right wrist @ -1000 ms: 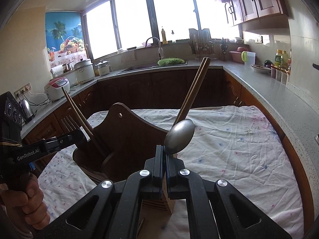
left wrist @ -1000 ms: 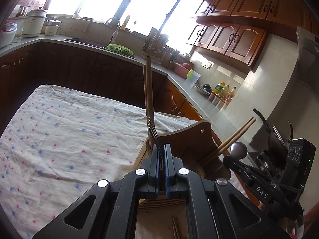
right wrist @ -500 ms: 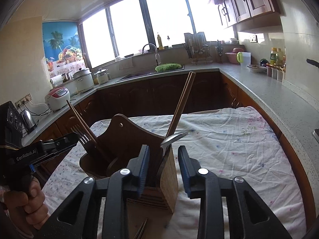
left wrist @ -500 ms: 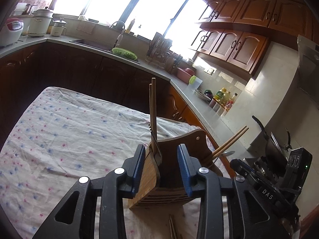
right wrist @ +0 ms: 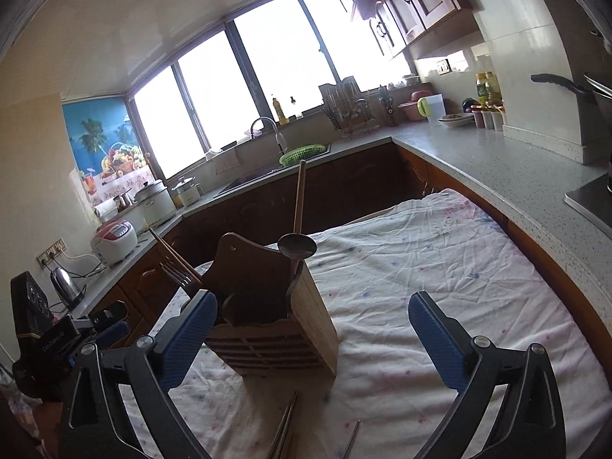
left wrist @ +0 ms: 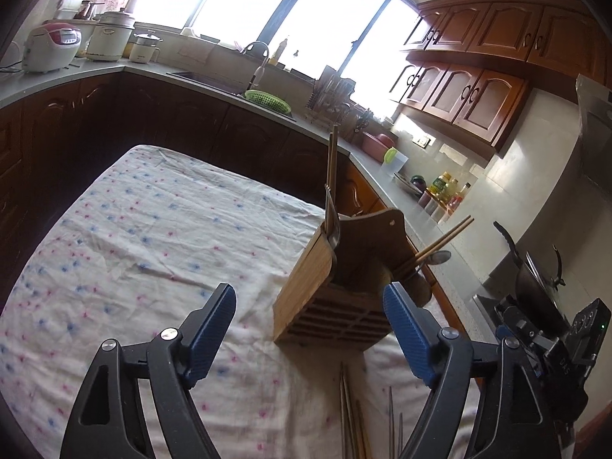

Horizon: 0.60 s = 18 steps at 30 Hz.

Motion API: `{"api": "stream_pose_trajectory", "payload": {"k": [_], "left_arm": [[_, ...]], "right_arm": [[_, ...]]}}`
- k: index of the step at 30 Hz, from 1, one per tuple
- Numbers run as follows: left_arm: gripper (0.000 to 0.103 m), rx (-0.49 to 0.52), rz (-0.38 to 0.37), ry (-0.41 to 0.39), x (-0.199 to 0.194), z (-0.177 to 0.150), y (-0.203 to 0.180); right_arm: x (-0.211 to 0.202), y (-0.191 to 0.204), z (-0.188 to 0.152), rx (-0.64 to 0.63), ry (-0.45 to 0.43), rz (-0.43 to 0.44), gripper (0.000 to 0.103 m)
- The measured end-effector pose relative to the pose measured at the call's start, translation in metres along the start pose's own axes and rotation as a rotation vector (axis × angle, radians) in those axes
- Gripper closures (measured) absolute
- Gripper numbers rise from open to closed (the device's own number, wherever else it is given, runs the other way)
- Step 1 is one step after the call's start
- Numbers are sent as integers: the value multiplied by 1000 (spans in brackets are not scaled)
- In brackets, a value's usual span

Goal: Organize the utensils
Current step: 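Move both tools down to the steel chopsticks lying on the cloth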

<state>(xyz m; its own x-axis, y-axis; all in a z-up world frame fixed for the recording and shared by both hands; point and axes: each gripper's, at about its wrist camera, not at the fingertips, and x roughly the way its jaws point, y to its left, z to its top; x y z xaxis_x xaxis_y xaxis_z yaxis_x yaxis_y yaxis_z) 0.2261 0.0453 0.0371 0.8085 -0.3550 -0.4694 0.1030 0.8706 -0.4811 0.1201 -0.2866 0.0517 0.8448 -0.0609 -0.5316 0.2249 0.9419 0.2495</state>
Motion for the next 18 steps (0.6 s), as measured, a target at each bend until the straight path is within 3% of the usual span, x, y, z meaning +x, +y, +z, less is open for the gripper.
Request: {"api": "stream_pose_trajectory", "payload": {"k": [9,18], "left_arm": [[23,27,23,39,-36,-32,-8],[23,121,45,116,-36,-60,-32]], "right_arm": [[-39,-17,-34,55,14,-26,1],[-67,-29,-61,92,35,-48,1]]}}
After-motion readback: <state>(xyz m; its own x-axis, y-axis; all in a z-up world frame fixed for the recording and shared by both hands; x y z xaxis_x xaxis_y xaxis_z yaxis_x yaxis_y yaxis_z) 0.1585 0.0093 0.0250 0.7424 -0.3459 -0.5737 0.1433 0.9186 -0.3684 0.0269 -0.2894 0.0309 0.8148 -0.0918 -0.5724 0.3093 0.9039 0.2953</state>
